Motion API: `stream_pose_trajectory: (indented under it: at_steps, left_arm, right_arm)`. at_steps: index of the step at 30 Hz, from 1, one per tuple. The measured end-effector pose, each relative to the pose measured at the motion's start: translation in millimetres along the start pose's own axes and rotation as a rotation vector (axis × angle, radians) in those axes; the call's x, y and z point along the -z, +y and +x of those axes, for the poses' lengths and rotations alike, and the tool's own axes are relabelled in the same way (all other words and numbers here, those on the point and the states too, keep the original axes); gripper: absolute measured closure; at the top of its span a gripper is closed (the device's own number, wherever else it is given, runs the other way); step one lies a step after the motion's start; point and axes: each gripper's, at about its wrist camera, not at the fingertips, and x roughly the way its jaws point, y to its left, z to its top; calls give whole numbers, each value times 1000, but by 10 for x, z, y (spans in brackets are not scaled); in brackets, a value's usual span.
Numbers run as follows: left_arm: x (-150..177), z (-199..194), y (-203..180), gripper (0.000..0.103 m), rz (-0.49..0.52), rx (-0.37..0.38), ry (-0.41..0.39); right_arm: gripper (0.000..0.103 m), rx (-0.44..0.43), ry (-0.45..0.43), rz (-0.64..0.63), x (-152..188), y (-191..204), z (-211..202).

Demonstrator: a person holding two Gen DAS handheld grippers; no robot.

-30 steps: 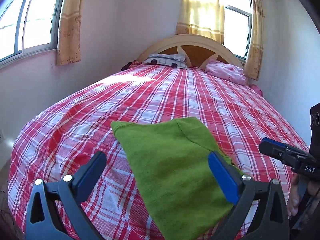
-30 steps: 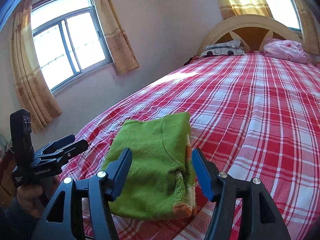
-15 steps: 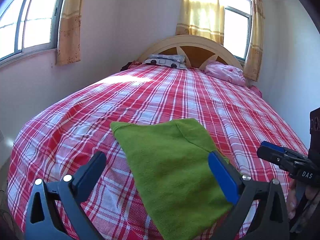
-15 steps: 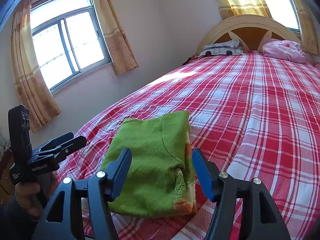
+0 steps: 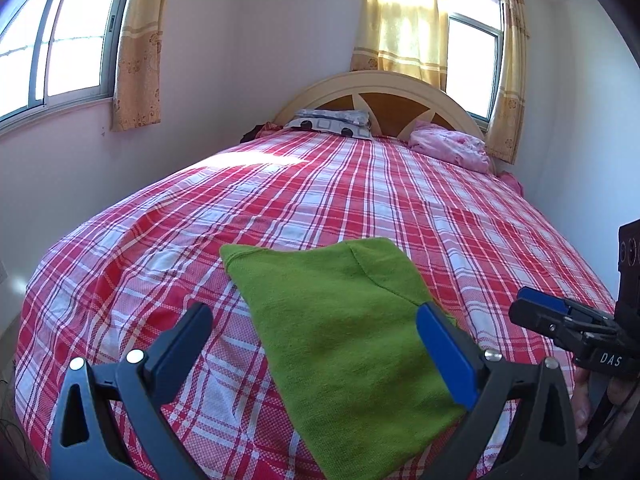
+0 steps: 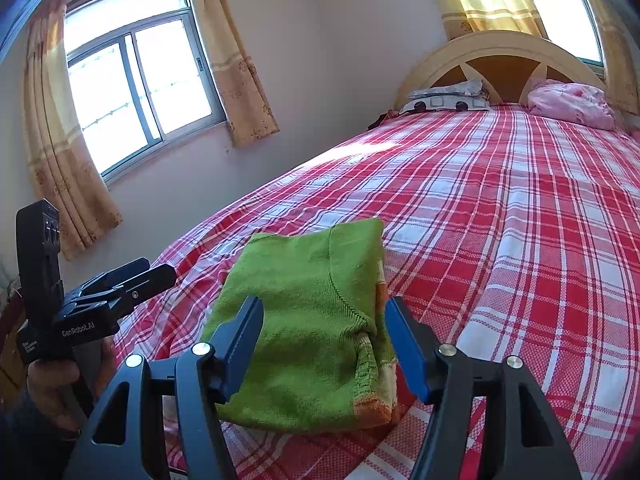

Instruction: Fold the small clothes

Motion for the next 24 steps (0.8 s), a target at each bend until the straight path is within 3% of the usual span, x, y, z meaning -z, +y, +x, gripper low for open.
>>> stream_pose_trajectory:
  at_steps: [24]
  left_arm:
    - [13,-12,-45,0,17,-15,2]
  right_arm:
    - [39,22,-38,-29,-2,42,-69]
